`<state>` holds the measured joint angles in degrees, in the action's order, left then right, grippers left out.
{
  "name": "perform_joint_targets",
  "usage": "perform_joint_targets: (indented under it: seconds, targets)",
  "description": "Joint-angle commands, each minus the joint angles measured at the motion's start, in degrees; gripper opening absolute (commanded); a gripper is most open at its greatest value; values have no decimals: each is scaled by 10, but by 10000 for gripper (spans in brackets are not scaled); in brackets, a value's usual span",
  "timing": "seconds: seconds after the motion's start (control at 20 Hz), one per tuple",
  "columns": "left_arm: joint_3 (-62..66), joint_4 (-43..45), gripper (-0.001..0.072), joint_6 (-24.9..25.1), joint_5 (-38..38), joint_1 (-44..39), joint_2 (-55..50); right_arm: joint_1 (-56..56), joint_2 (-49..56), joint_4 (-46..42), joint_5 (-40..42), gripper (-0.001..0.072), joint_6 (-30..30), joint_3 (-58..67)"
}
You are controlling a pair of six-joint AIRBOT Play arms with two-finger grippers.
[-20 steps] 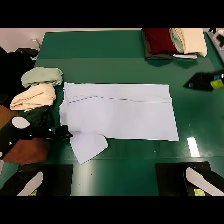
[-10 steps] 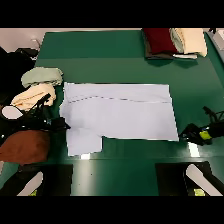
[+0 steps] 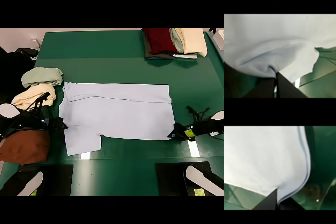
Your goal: Fold the shirts.
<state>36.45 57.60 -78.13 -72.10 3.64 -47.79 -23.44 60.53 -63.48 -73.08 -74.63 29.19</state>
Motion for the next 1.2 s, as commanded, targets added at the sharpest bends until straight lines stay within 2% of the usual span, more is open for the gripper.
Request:
perform_joint_targets:
  seconds: [0.0, 0.25, 0.4, 0.7, 0.95, 1.15]
  targets:
    - [15, 52, 23, -33, -52, 0, 56, 30, -54, -49, -48, 12, 0, 50]
    - [15, 45, 24, -82, -159, 0, 136, 30, -174, -139, -160, 11, -26, 95]
    - [26, 28, 23, -80, -105, 0, 116, 31, -187, -141, -141, 10, -26, 102]
    - [108, 33, 24, -16, 59, 0, -65, 53, -24, -90, -38, 10, -24, 225]
    - [200, 38, 25, -13, 106, 0, -229, 130, 153, -80, -3, 11, -40, 367]
    - [221, 36, 26, -13, 165, 0, -270, 144, 249, -47, -6, 12, -50, 460]
